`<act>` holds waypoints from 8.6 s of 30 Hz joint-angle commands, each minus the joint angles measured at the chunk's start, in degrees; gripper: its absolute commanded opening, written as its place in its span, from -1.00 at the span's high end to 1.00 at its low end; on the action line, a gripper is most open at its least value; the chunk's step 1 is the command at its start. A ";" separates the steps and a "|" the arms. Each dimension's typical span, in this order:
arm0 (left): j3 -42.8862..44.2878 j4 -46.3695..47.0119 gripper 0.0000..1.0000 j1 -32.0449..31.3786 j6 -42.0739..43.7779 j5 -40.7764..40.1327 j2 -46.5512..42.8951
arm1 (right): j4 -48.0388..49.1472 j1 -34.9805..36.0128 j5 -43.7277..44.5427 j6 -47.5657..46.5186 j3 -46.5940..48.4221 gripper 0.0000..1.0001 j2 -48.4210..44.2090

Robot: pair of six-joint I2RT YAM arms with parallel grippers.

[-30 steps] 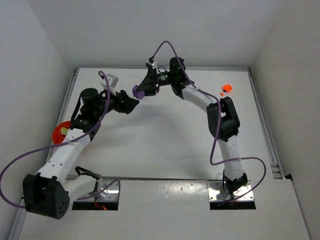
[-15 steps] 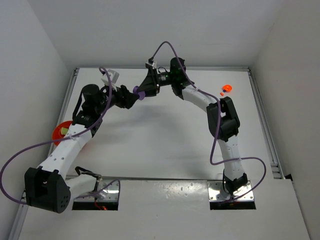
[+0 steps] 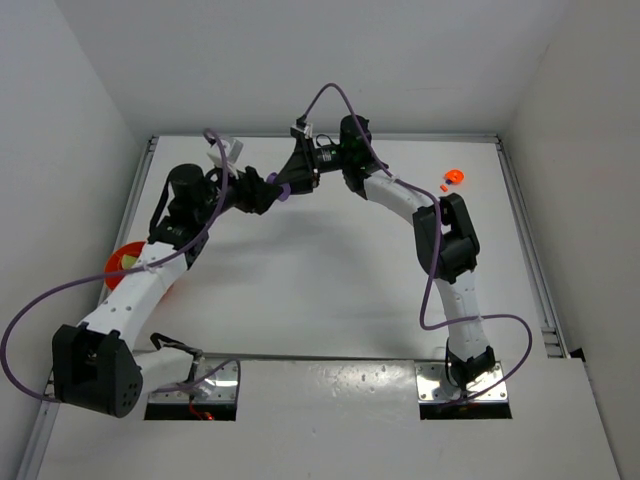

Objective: Sort the legos into containers by color

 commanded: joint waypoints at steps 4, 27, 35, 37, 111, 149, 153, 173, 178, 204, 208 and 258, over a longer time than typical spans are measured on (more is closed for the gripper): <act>2.61 3.37 -0.22 -1.37 -0.68 -1.23 1.49 | 2.48 0.60 -0.42 0.42 1.71 0.86 0.41; 8.40 -22.68 0.86 5.81 6.87 -4.13 -2.29 | -0.48 -8.88 -0.86 -7.45 -4.79 -0.95 -4.59; 23.42 -48.37 0.88 19.53 27.50 -11.24 2.35 | -33.42 -16.27 0.98 -43.57 -2.87 -0.98 -7.42; 29.82 -56.34 0.88 24.87 36.09 -11.25 5.34 | -49.61 -16.89 4.82 -59.85 1.94 -0.98 -7.42; 40.23 -82.85 0.81 53.47 93.54 1.67 36.55 | -76.88 -15.75 18.56 -84.13 18.23 -0.98 0.23; 38.91 -82.85 0.91 53.47 88.53 2.29 29.43 | -77.41 -15.75 15.93 -85.71 16.65 -0.98 0.23; 38.91 -82.85 0.91 53.47 88.53 1.76 28.91 | -77.41 -15.75 15.93 -85.19 16.65 -0.98 0.23; 35.31 -82.85 0.91 53.47 89.06 1.23 27.85 | -76.88 -15.75 16.45 -84.66 16.65 -0.98 1.28; 33.90 -82.85 0.84 53.47 89.06 1.23 28.38 | -76.88 -15.75 16.98 -84.13 16.65 -0.98 1.29; 58.33 -72.94 -0.99 48.21 64.12 13.19 23.73 | -76.88 -15.22 23.12 -85.62 17.18 -0.94 0.76; 58.96 -62.22 -0.99 40.32 50.77 11.25 17.67 | -78.98 -15.22 32.85 -91.22 17.18 -0.82 -0.38; 31.00 -49.98 -0.80 4.43 26.74 0.80 10.01 | -87.87 -32.09 45.72 -125.88 13.93 0.34 9.64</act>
